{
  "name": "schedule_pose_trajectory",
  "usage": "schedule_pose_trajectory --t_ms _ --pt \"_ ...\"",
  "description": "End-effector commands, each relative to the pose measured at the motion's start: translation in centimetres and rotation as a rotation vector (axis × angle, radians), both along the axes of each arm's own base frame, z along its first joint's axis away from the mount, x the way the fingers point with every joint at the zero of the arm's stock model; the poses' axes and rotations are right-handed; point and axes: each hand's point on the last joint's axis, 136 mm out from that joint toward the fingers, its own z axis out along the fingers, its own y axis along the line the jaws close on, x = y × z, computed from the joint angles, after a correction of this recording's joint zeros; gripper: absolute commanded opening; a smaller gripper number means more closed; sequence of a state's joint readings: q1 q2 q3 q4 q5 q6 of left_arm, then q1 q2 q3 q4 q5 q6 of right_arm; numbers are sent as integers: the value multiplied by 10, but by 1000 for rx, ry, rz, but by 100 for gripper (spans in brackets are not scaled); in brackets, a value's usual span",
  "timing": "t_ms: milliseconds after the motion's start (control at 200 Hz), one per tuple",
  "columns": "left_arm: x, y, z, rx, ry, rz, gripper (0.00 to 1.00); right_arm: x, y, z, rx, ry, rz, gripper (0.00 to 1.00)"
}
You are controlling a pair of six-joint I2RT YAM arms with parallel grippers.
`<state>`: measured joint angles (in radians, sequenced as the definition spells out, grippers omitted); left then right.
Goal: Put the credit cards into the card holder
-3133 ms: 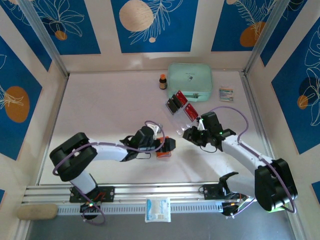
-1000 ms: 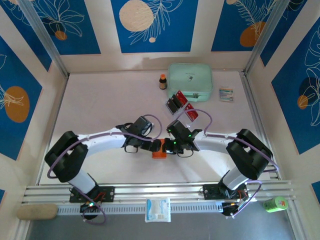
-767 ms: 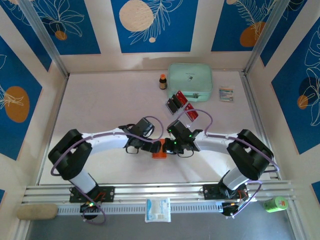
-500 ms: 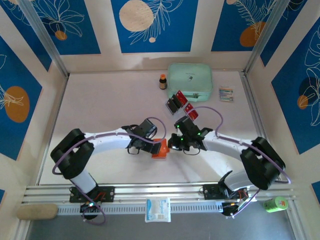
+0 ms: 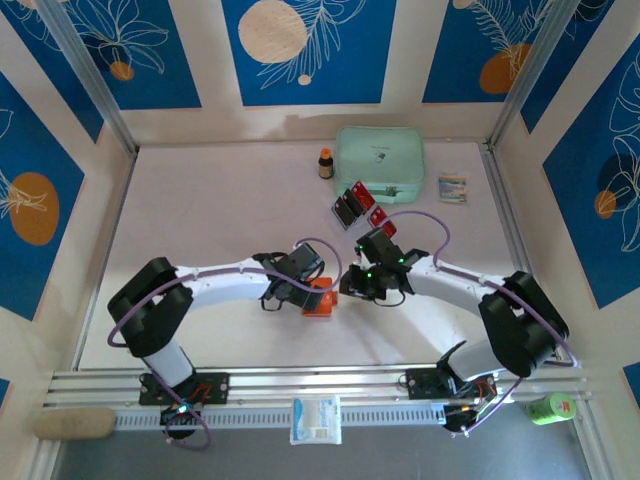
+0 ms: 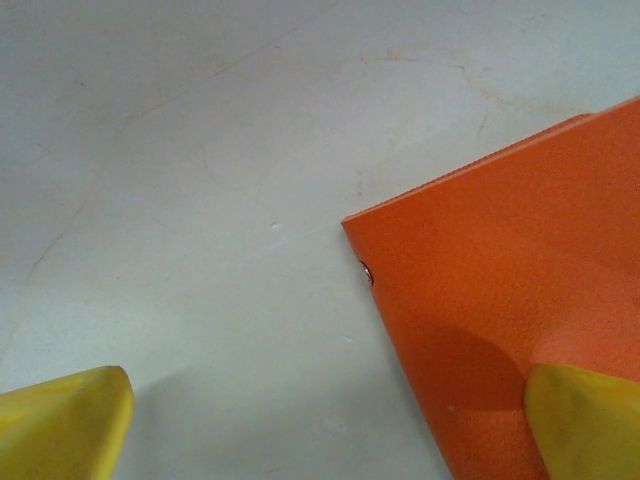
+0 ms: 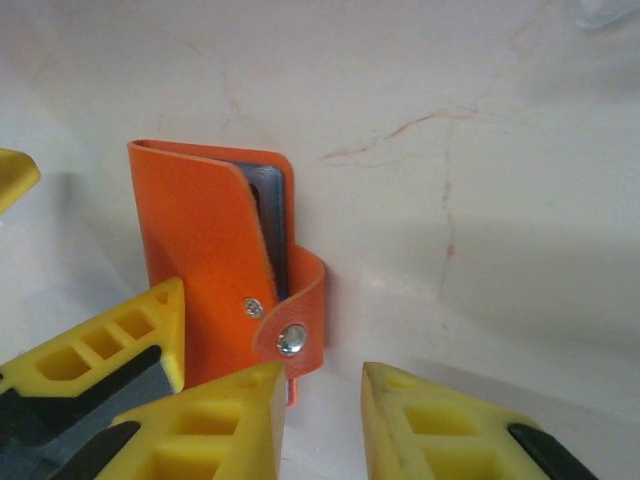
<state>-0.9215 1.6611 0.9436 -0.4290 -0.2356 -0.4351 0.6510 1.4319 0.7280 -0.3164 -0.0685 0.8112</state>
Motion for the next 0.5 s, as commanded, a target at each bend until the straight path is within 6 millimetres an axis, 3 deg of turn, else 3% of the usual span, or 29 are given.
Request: schedule_pose_trajectory --t_ms 0,495 --pt "-10 21 -15 115 27 -15 100 -3 10 3 0 17 38 29" --pt "-10 19 -15 91 23 -11 100 1 23 -10 -46 46 64 32"
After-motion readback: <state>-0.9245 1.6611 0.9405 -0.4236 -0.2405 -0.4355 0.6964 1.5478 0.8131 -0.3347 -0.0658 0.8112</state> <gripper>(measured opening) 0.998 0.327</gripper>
